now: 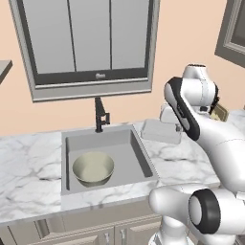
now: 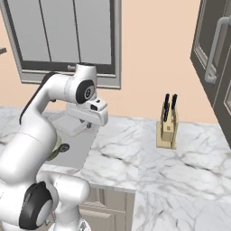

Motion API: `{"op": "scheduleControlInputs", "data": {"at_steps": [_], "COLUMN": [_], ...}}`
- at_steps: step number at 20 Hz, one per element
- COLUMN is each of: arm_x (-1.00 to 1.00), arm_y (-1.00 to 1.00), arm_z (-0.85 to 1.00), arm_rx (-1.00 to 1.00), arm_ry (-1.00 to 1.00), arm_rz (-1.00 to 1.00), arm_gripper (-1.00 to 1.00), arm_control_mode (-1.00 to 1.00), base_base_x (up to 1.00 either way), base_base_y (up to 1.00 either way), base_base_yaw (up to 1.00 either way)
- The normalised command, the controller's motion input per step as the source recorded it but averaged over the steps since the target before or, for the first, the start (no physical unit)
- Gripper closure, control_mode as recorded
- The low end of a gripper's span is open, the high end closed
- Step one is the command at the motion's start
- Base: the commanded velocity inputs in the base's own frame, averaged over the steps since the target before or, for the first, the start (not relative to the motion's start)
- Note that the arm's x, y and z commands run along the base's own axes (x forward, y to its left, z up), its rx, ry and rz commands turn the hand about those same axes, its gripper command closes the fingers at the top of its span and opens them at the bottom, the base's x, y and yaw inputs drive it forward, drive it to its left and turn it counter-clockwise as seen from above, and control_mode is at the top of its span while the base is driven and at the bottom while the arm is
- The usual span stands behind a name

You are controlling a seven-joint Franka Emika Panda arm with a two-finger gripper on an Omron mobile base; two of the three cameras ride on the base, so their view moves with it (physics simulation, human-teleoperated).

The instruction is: Pick the bowl and tupperware and place them in the sink. Then turn on the water.

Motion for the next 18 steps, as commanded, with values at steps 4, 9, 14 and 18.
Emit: {"op": "scheduleControlInputs", "data": {"at_steps": [4,9,14,18], "arm_x": [0.28,0.24,0.21,0.19], "arm_y": [0.05,0.30,0.25,0.28], "arm_z": [-0.18,-0.23,-0.19,-0.20], "arm_rx": [0.00,-0.01,0.00,0.00], "arm_ry": [0.00,0.00,0.00,0.00], "arm_rz": [0.00,0.00,0.00,0.00], "arm_gripper": [1.00,1.00,1.00,1.00], "arm_control_mode": [-1.00,-1.00,-1.00,-1.00], "base_base_x": [0.00,0.00,0.00,0.00], "base_base_y": [0.00,0.00,0.00,0.00], "base_base_yaw": [0.00,0.00,0.00,0.00]}}
